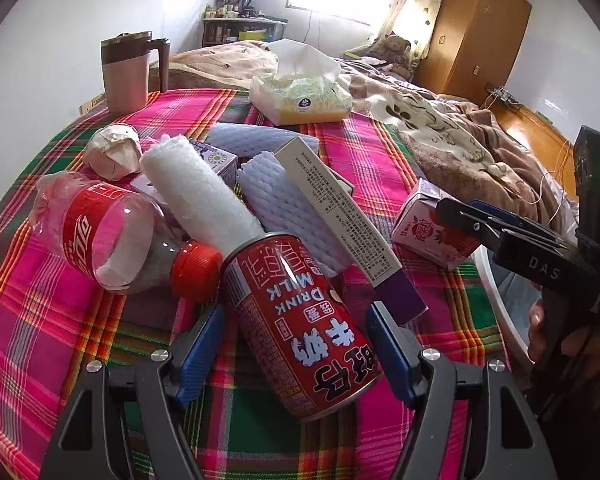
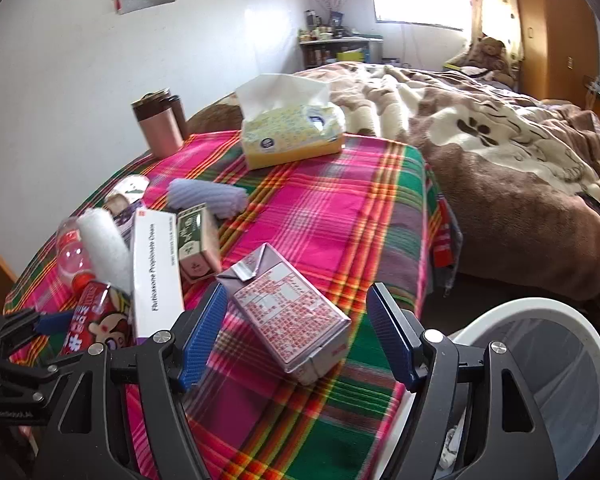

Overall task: Collect trash
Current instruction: 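Grasp the pink juice carton with the right gripper while the left grasps the red milk can, then carry the juice carton over the bin with the right gripper while the left carries the milk can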

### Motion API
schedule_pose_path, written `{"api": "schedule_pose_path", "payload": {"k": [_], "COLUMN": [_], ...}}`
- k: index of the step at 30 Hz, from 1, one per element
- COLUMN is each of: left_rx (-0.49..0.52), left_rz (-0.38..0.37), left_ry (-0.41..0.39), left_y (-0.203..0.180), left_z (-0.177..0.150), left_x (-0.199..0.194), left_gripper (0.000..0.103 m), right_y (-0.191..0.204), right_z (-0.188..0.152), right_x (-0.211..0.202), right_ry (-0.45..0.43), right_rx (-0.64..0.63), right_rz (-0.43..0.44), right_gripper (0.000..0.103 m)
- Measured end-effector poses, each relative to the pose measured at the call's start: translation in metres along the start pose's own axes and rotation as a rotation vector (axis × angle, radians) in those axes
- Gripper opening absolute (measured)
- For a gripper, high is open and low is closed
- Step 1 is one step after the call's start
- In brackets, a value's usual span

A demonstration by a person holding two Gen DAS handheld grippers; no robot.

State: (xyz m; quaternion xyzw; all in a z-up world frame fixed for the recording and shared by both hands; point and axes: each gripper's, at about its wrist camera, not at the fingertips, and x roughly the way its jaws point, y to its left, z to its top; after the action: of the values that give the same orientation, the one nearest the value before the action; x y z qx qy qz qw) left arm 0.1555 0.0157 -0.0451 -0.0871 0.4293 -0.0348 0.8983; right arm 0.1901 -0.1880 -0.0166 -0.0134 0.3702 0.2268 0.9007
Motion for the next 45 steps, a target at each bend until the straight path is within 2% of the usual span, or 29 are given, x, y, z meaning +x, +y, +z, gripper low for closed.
{"api": "schedule_pose_path", "payload": {"k": [3, 7, 15, 17, 20, 21, 26, 45], "left_rx": [0.004, -0.010, -0.027, -0.026, -0.038, -0.040, -0.036, 0.006], "left_rz": [0.017, 0.031, 0.035, 0.026, 0.006, 0.000, -0.006, 0.012], "left_ry": [0.018, 0.035, 0.008, 0.007, -0.001, -0.001, -0.007, -0.058], "left_y": [0.001, 0.006, 0.013, 0.013, 0.015, 0.015, 0.013, 0.005], "left_z": [0.000, -0.002, 0.001, 0.003, 0.006, 0.008, 0.009, -0.003], "left_x": [0.004, 0.010, 0.007, 0.009, 0.008, 0.009, 0.009, -0.014], "left_gripper": [0.072, 0.072, 0.072, 0.071, 0.062, 0.060, 0.059, 0.053], "right_y": [0.005, 0.004, 0.005, 0.006, 0.007, 0.007, 0.007, 0.012], "right_z": [-0.003, -0.004, -0.005, -0.005, -0.006, -0.007, -0.011, -0.027], "right_x": [0.003, 0.008, 0.012, 0.013, 0.013, 0.013, 0.009, -0.024], "right_ry": [0.021, 0.046, 0.052, 0.053, 0.053, 0.052, 0.041, -0.063], "right_rx": [-0.023, -0.018, -0.006, -0.003, 0.001, 0.001, 0.021, 0.090], "right_rz": [0.032, 0.029, 0.025, 0.018, 0.020, 0.015, 0.009, -0.011], "right_gripper": [0.074, 0.073, 0.073, 0.068, 0.062, 0.056, 0.040, 0.038]}}
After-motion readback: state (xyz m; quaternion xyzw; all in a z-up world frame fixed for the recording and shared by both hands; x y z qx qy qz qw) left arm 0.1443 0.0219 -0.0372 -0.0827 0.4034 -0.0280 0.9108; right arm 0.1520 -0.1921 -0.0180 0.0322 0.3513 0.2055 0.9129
